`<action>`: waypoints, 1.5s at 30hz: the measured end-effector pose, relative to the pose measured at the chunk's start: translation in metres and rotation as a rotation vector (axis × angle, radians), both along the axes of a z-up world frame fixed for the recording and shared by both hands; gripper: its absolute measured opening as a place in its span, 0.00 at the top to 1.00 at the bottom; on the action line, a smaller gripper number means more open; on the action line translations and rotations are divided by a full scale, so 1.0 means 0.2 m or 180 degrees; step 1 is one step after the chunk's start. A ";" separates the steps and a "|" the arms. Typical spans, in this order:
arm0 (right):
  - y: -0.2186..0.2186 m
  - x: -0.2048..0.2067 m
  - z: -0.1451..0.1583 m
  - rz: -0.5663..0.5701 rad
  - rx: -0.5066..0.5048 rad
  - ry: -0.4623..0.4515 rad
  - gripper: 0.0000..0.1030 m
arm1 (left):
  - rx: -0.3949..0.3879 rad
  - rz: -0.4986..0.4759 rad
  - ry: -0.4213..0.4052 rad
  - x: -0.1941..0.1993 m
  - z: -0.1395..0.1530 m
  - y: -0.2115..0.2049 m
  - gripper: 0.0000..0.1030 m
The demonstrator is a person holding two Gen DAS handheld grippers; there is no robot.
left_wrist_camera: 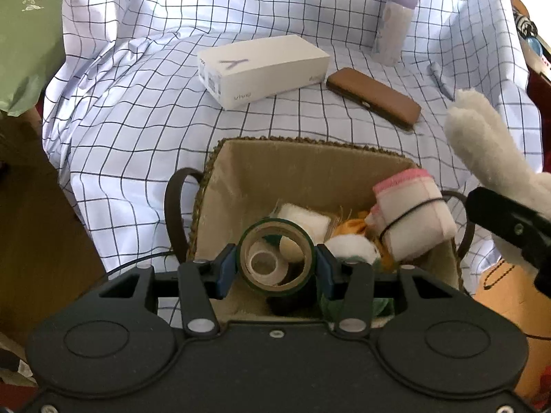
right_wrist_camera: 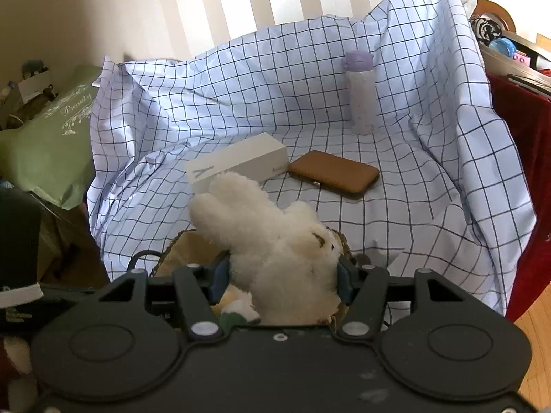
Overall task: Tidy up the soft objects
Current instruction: 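Open the left gripper to drop the tape roll into the basket, then lower the teddy bear into the basket and open the right gripper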
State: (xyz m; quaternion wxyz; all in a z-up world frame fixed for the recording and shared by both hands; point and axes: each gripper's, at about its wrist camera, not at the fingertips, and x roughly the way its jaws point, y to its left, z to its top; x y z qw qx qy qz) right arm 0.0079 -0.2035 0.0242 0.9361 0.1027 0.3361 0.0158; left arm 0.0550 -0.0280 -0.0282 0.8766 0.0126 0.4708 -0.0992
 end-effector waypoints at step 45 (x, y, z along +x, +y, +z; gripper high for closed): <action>0.07 0.09 -0.03 0.0024 0.0024 -0.0012 0.27 | 0.0223 0.0122 -0.0205 -0.15 -0.02 0.01 0.37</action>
